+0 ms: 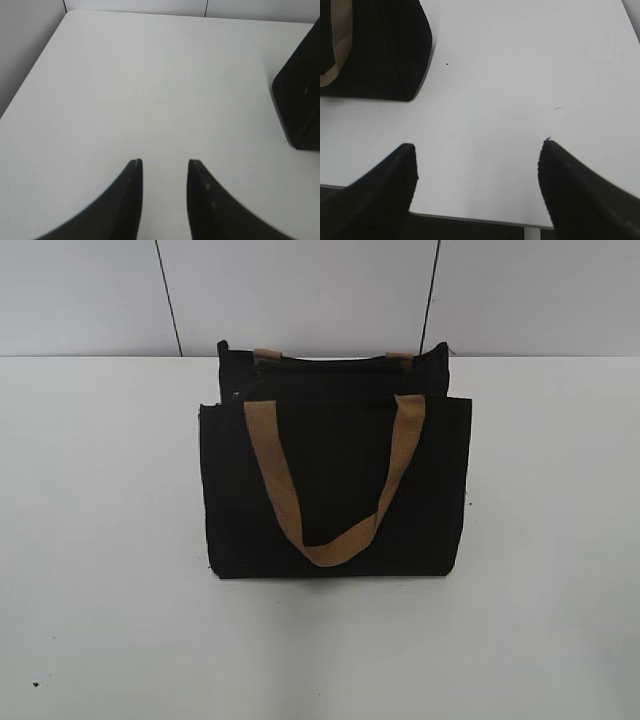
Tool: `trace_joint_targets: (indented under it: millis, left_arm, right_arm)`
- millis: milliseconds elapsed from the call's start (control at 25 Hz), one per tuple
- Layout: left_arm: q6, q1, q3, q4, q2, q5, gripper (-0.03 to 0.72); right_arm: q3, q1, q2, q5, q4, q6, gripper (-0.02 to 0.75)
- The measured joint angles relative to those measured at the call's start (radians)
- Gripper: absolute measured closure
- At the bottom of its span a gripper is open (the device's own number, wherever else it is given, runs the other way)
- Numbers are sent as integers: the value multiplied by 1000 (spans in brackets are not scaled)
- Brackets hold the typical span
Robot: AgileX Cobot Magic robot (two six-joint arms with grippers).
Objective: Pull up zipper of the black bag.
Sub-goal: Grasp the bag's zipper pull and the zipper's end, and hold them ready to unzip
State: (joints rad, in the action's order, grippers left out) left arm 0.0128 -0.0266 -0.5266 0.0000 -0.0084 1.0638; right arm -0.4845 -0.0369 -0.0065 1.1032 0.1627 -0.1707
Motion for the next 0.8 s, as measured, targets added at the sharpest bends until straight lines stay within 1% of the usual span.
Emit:
trace_joint_targets:
  millis: [800]
  left_arm:
    - [0, 0, 0, 9, 0, 0, 447]
  right_arm:
    - [0, 0, 0, 0, 0, 0, 160]
